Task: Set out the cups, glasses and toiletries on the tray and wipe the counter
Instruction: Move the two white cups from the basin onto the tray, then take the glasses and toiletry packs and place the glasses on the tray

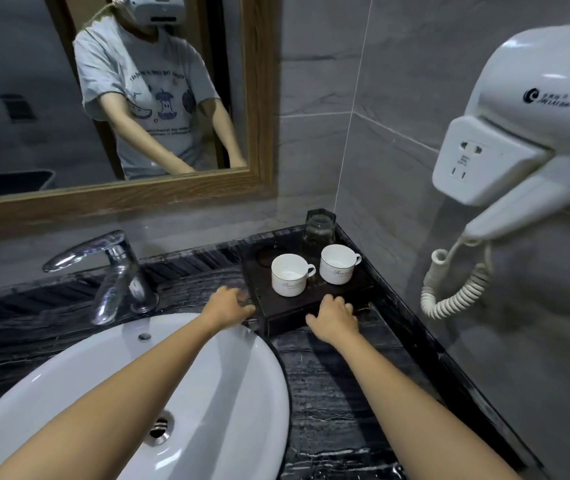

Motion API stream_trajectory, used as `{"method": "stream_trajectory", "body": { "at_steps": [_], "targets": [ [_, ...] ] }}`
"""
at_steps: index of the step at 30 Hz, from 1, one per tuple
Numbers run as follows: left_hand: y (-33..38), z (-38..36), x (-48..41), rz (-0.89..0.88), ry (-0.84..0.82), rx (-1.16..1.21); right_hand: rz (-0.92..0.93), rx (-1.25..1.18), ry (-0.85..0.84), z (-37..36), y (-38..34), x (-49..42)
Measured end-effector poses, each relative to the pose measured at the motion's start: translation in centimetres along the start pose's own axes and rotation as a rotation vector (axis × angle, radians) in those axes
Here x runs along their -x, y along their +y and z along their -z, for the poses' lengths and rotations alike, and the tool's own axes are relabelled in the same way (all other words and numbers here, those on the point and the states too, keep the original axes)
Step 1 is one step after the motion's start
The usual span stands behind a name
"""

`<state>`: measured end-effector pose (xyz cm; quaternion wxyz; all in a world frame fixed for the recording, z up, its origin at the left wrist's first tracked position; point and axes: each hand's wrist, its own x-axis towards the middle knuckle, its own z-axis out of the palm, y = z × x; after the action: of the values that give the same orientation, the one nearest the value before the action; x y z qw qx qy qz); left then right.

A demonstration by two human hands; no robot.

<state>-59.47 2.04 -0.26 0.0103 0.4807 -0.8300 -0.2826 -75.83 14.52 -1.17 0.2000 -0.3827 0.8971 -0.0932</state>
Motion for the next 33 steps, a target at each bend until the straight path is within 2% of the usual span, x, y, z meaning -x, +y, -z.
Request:
{"method": "stream_trajectory", "body": {
  "at_steps": [5,8,13,17,21,26,33],
  "targets": [
    [-4.7,1.8,3.8,0.019,-0.237,-0.128,0.155,0.223,-0.373,-1.3,-4.9,2.8],
    [-7.9,3.9,6.5,0.075,-0.345,-0.094,0.290,0.372,-0.463,-1.7,-8.9,4.6],
    [-12.5,8.1,11.8,0.133,-0.407,-0.047,0.383,0.424,-0.724,-2.2,-16.1,7.4],
    [-16.8,11.7,15.4,0.181,-0.453,-0.043,0.497,0.451,-0.818,-2.9,-22.5,10.3],
    [-21.2,16.3,19.1,0.218,-0.418,-0.005,0.620,0.536,-0.901,-3.0,-29.4,13.4],
    [-27.5,21.8,24.2,0.316,-0.261,0.068,0.795,0.564,-0.957,-3.4,-38.0,17.3],
    [-36.6,24.7,30.8,0.494,-0.082,0.173,0.964,0.531,-0.969,-6.7,-48.1,21.9]
  ]
}}
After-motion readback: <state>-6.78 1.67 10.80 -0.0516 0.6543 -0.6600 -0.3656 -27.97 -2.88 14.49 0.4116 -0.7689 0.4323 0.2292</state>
